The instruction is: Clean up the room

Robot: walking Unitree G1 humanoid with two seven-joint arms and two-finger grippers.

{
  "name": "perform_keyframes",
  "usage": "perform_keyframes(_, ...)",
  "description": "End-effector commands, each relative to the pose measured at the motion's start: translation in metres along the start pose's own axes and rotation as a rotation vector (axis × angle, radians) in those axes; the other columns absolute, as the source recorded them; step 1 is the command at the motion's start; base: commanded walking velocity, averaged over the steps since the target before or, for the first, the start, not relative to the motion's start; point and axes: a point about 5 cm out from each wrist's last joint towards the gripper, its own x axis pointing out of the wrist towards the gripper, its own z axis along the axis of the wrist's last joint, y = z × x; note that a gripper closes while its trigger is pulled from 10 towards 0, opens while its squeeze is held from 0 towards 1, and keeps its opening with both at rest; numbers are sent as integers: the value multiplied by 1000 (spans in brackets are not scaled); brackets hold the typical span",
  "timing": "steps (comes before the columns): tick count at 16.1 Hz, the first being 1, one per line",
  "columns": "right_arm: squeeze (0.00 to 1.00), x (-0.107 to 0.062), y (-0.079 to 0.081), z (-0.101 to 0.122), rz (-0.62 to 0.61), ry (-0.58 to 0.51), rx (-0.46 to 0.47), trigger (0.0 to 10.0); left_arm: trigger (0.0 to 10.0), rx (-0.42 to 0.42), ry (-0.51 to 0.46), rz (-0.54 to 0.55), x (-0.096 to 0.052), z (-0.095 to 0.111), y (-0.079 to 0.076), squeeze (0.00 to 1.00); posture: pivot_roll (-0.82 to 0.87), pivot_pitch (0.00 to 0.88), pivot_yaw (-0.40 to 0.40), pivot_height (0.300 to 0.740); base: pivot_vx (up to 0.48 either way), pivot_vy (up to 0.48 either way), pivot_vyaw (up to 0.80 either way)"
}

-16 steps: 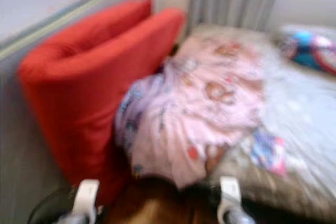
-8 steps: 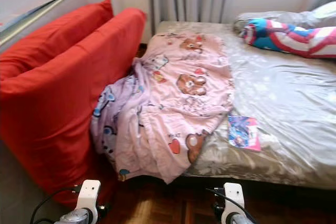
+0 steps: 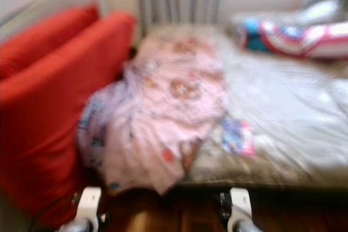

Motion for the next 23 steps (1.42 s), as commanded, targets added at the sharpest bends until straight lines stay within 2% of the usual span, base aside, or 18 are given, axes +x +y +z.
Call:
perform_keyframes(1,0,-1,-5,1,-15,-2,-8,10000,10000,10,2,-12,0,1,-5,0,-37,0,35,740,0,-281,-700)
perform_keyframes(4,0,-1,-5,1,-18,-7,-5,10000,10000,9,1,-11,0,1,-5,0,-37,0,35,740,0,-84,-496)
perform_keyframes(12,0,-1,-5,4,-16,-30,24,10000,10000,-26,-12,-5,1,2,-5,0,-35,0,33,740,0,0,0)
perform_keyframes(16,0,-1,-5,4,-18,-29,21,10000,10000,-8,-14,-11,1,3,-5,0,-35,0,33,740,0,0,0)
perform_keyframes(21,0,-1,-6,4,-20,-30,22,10000,10000,-9,-12,-10,1,3,-5,0,-36,0,33,740,0,-480,0)
perform_keyframes(23,0,-1,-6,4,-19,-31,22,10000,10000,-5,-10,-2,1,3,-5,0,-36,0,33,740,0,0,0)
